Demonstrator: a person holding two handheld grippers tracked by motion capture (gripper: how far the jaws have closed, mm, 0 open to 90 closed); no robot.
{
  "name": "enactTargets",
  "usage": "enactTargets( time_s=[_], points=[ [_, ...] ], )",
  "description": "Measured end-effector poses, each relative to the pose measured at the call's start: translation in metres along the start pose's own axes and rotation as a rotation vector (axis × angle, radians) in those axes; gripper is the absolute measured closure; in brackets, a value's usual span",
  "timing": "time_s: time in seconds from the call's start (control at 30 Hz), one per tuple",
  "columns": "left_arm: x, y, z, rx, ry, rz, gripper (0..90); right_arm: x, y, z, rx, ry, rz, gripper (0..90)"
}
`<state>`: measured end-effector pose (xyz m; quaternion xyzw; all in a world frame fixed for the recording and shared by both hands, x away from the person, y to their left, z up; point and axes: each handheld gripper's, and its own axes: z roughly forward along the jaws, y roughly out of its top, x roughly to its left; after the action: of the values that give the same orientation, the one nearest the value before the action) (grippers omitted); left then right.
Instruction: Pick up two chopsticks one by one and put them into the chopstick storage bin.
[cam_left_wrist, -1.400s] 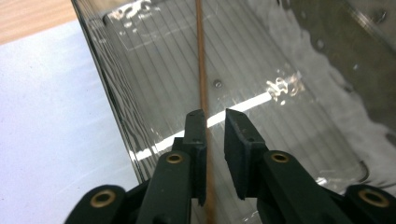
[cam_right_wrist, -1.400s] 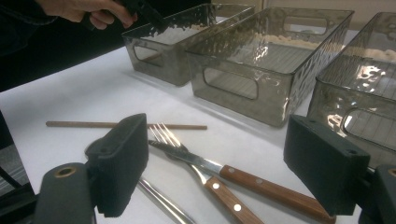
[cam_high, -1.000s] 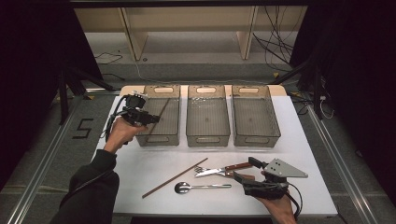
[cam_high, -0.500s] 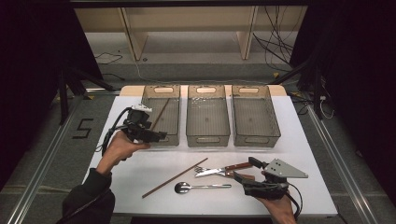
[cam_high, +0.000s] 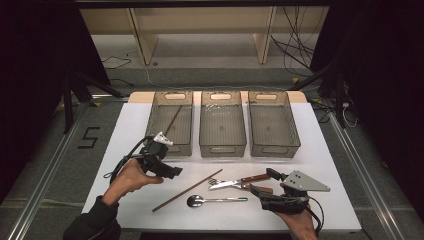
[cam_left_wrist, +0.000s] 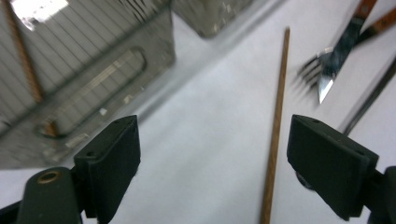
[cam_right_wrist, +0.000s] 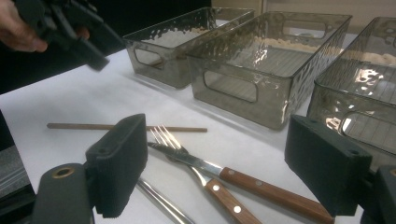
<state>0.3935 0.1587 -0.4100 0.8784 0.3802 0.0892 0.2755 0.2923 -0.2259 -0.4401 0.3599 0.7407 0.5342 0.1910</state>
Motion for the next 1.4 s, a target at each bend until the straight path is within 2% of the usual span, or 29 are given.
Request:
enactTargets(
  time_s=[0.2,0.3,0.4,0.53,0.6,0.63,0.67,0.73,0.9,0.93,1.0,1.07,1.33,1.4],
  points=[
    [-0.012,-0.009,0.009,0.078,-0.007,0.038,17.8,0.000,0.000,0.000,0.000,0.000,0.000,22.1],
    [-0.017,-0.011,0.010,0.092,-0.008,0.045,18.5,0.000,0.000,0.000,0.000,0.001,0.000,22.1],
    [-0.024,-0.013,0.013,0.135,0.005,0.074,18.4,0.000,0.000,0.000,-0.001,0.002,-0.001,22.1],
    [-0.030,-0.015,0.019,0.189,-0.012,0.091,18.7,0.000,0.000,0.000,-0.001,0.002,0.000,22.1],
    [-0.033,-0.017,0.022,0.215,-0.011,0.099,20.0,0.001,0.000,0.000,0.000,0.004,-0.001,22.1],
    [-0.035,-0.018,0.024,0.245,-0.019,0.115,21.3,0.001,0.000,0.000,0.001,0.004,0.000,22.1],
    [-0.035,-0.018,0.024,0.245,-0.019,0.115,23.2,0.001,0.000,0.001,0.001,0.005,0.000,22.1],
    [-0.038,-0.020,0.028,0.285,-0.035,0.137,26.9,0.001,0.000,0.001,0.001,0.006,-0.001,22.1],
    [-0.040,-0.022,0.031,0.306,-0.029,0.142,34.9,0.001,0.000,0.000,-0.001,0.008,-0.003,22.1],
    [-0.039,-0.022,0.031,0.311,-0.032,0.149,39.2,0.001,0.000,0.000,0.000,0.008,-0.003,22.1],
    [-0.040,-0.023,0.032,0.311,-0.032,0.144,40.5,0.001,0.000,0.000,0.000,0.008,-0.003,22.1],
    [-0.040,-0.023,0.032,0.319,-0.039,0.152,46.0,0.001,0.000,0.000,0.000,0.008,-0.003,22.1],
    [-0.041,-0.025,0.037,0.342,-0.055,0.167,57.2,0.001,0.000,0.000,0.002,0.011,-0.004,22.1],
    [-0.043,-0.027,0.039,0.339,-0.056,0.160,61.5,0.001,0.000,0.000,0.002,0.011,-0.005,22.1]
  ],
)
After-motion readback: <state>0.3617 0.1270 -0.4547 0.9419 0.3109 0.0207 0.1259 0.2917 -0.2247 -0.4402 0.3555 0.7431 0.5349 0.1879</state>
